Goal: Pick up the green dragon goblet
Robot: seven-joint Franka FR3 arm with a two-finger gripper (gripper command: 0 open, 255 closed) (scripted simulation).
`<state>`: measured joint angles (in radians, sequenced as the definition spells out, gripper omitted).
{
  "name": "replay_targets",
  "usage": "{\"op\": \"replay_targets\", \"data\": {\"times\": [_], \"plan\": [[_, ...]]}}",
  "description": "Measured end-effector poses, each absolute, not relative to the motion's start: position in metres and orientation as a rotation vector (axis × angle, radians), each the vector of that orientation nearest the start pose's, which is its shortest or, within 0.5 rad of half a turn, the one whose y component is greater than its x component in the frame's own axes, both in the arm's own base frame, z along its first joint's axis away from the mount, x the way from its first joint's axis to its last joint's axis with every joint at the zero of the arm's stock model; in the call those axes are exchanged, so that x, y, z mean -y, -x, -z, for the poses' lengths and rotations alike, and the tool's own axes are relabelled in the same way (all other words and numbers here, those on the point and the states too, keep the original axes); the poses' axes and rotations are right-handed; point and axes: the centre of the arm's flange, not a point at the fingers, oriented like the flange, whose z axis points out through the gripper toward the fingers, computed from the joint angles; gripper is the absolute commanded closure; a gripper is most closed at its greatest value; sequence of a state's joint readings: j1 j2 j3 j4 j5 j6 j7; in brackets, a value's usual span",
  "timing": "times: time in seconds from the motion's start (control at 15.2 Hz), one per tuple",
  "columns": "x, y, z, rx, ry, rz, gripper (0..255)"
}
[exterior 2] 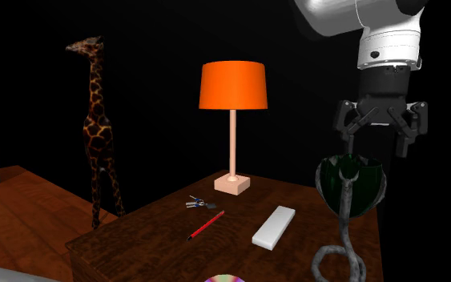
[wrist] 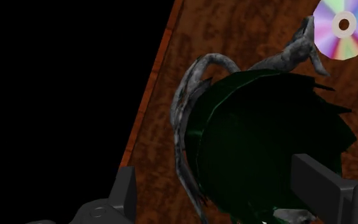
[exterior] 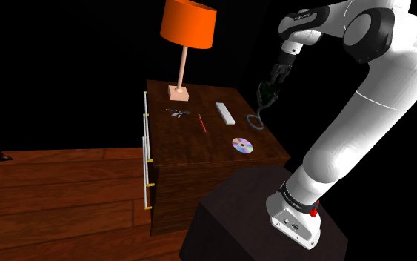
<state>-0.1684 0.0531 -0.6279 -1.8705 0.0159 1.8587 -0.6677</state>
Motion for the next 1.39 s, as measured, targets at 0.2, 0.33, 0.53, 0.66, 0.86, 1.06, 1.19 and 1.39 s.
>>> {"op": "replay_targets", "data": {"times": [0.2, 0.33, 0.53, 0.66, 0.86, 1.06, 1.19, 1.39], "plan": [[0.408, -0.401, -0.476, -0.209, 3.116, -0.068, 0], [0.408, -0.402, -0.468, -0.209, 3.124, -0.052, 0], [0.412, -0.401, -0.457, -0.21, 3.133, -0.039, 0], [0.412, -0.401, -0.45, -0.21, 3.137, -0.045, 255], [0.412, -0.401, -0.451, -0.21, 3.141, -0.034, 255], [0.409, -0.399, -0.449, -0.21, 3.128, -0.053, 255], [0.408, -0.399, -0.449, -0.209, 3.128, -0.054, 255], [0.409, -0.4, -0.45, -0.211, 3.117, -0.073, 255]]}}
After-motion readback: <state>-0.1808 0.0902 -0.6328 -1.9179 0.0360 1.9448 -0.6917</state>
